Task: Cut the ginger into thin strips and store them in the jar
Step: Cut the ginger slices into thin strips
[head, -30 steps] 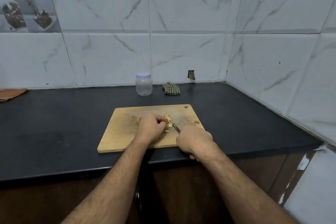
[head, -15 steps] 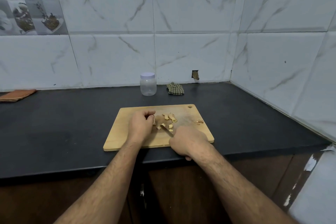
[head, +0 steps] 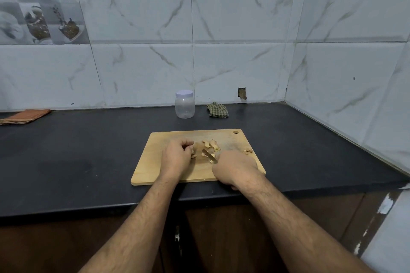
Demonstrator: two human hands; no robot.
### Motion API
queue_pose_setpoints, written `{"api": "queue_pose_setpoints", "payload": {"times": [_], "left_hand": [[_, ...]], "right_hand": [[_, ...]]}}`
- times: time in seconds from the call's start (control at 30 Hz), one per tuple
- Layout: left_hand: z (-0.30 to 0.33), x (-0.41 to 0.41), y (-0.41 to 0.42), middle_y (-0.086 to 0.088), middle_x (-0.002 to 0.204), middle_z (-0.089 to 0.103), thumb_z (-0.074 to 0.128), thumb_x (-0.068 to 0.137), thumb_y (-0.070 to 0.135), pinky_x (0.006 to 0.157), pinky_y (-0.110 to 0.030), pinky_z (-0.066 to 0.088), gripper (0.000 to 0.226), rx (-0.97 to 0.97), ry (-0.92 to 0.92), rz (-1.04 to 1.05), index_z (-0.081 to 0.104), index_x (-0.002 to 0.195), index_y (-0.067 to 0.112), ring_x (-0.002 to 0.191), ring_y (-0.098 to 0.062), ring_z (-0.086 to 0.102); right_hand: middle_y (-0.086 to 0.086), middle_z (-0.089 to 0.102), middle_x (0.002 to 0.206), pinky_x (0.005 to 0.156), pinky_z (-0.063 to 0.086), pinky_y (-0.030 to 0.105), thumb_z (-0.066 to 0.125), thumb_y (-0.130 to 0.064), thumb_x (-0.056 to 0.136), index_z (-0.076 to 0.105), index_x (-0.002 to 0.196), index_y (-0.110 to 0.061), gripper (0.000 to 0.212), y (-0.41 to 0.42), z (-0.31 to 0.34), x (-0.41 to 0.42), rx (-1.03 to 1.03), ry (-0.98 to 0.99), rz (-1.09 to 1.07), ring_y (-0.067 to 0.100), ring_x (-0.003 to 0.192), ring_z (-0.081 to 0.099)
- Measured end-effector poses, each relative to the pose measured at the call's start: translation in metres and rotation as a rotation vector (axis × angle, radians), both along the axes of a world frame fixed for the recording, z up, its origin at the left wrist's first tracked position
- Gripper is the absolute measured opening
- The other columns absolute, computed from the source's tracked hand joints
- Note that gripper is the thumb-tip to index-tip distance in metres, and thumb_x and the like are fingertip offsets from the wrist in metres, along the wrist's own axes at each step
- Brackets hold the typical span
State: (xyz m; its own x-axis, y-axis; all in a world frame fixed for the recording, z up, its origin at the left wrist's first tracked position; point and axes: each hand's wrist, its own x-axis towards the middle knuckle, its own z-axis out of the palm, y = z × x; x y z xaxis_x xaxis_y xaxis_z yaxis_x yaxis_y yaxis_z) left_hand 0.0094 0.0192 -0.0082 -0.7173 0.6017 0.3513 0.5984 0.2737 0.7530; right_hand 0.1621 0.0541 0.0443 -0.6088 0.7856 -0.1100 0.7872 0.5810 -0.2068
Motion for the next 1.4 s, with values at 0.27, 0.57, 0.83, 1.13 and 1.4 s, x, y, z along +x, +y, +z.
{"api": "queue_pose_setpoints", "payload": {"times": [0.27, 0.57, 0.83, 1.13, 1.4], "left_hand": [[-0.001, 0.005, -0.002, 0.002, 0.107, 0.074, 0.066, 0.090, 0.019, 0.088, -0.024, 0.048, 0.021, -0.169, 0.201, 0.008, 0.074, 0.110, 0.018, 0.101, -0.013, 0.065], [0.013, 0.029, 0.004, 0.012, 0.104, 0.070, 0.071, 0.082, 0.051, 0.080, -0.026, 0.051, 0.036, -0.280, 0.360, -0.171, 0.074, 0.109, 0.028, 0.093, -0.007, 0.062], [0.014, 0.031, 0.013, 0.012, 0.096, 0.071, 0.073, 0.083, 0.037, 0.078, -0.026, 0.049, 0.014, -0.384, 0.287, -0.201, 0.075, 0.094, 0.028, 0.089, -0.008, 0.061], [0.022, 0.021, 0.012, 0.008, 0.108, 0.070, 0.071, 0.087, 0.015, 0.086, -0.018, 0.042, 0.021, -0.462, 0.158, -0.362, 0.075, 0.106, 0.022, 0.099, -0.008, 0.060], [0.019, 0.028, 0.021, 0.008, 0.085, 0.074, 0.081, 0.078, 0.022, 0.071, -0.022, 0.042, 0.004, -0.410, 0.065, -0.294, 0.076, 0.078, 0.023, 0.081, -0.005, 0.061]], "right_hand": [[-0.003, 0.069, 0.081, 0.048, 0.043, 0.020, 0.044, -0.025, 0.095, 0.060, 0.091, -0.021, 0.017, 0.012, 0.004, 0.018, -0.071, 0.044, -0.067, 0.014, 0.049, 0.063], [-0.003, 0.068, 0.073, 0.048, 0.042, 0.021, 0.044, -0.026, 0.095, 0.058, 0.086, -0.019, 0.018, 0.024, -0.004, 0.030, -0.083, 0.101, -0.142, 0.013, 0.045, 0.061], [-0.002, 0.070, 0.070, 0.058, 0.054, 0.026, 0.045, -0.026, 0.094, 0.061, 0.089, -0.018, 0.019, 0.023, -0.009, 0.027, -0.080, 0.127, -0.133, 0.014, 0.053, 0.068], [-0.001, 0.065, 0.091, 0.057, 0.046, 0.028, 0.043, -0.013, 0.092, 0.053, 0.121, -0.021, 0.032, 0.011, -0.002, 0.036, -0.121, 0.073, -0.068, 0.014, 0.056, 0.062], [0.000, 0.060, 0.123, 0.069, 0.042, 0.032, 0.041, -0.008, 0.091, 0.030, 0.151, -0.044, 0.071, -0.004, -0.009, 0.039, -0.083, 0.142, 0.005, 0.019, 0.089, 0.051]]}}
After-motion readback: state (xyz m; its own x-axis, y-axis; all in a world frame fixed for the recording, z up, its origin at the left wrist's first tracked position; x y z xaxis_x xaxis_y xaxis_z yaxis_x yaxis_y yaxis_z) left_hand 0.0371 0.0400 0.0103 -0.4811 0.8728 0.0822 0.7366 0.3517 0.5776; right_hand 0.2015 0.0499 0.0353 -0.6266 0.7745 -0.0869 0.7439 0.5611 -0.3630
